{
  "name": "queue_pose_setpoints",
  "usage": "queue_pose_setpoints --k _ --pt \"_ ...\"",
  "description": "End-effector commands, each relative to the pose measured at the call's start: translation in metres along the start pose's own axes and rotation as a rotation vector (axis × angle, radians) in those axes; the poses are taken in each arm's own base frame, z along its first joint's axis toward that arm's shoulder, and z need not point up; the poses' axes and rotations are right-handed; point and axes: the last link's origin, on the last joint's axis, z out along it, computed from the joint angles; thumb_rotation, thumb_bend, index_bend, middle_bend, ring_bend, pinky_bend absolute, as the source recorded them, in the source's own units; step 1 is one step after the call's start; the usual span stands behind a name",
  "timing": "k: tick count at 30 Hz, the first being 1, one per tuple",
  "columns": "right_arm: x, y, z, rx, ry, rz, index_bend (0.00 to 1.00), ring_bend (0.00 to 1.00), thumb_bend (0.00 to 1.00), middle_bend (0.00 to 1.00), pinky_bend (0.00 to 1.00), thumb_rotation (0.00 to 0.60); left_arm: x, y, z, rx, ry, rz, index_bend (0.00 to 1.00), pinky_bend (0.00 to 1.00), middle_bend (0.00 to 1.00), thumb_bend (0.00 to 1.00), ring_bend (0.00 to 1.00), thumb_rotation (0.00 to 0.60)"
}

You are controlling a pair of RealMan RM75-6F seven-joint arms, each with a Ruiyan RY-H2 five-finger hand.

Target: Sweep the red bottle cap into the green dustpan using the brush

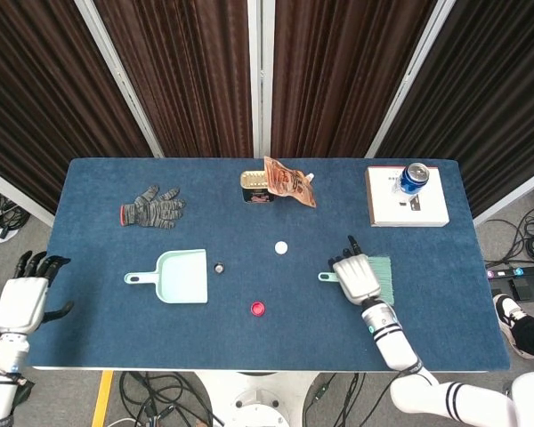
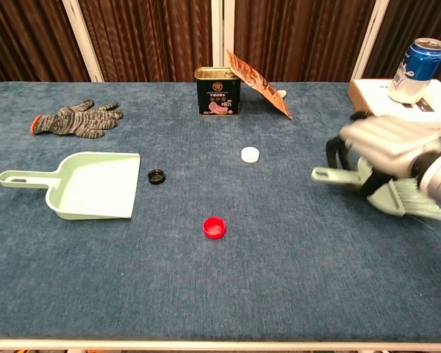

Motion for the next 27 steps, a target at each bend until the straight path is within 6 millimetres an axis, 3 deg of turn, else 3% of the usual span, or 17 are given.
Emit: queue_pose_setpoints --k 1,7,11,17,27 --pt "0.047 0.025 0.002 0.035 0.064 0.143 0.7 0.28 0.49 0.61 0.06 0.6 0.008 0.02 0.032 -0.065 -0.039 -0.042 0.3 0.06 0.26 0.18 0.14 0.6" --pt "0.102 0.05 0.008 0.093 0.131 0.208 0.7 0.28 0.51 0.61 0.04 0.6 -0.002 0.055 0.071 -0.107 -0.179 -0.057 0.33 0.09 0.28 0.18 0.16 0.6" --pt "0.122 0.059 0.009 0.1 0.167 0.205 0.7 0.28 0.51 0.61 0.01 0.6 -0.009 0.075 0.081 -0.109 -0.234 -0.042 0.33 0.11 0.29 0.18 0.18 0.6" --pt "0.121 0.065 0.01 0.102 0.152 0.212 0.7 0.28 0.51 0.61 0.01 0.6 -0.017 0.103 0.092 -0.124 -0.295 -0.041 0.33 0.12 0.29 0.18 0.18 0.6" --pt "0.108 0.069 0.009 0.096 0.116 0.225 0.7 0.28 0.51 0.61 0.0 0.6 -0.04 0.119 0.092 -0.089 -0.342 0.019 0.33 0.14 0.3 0.19 0.18 0.6"
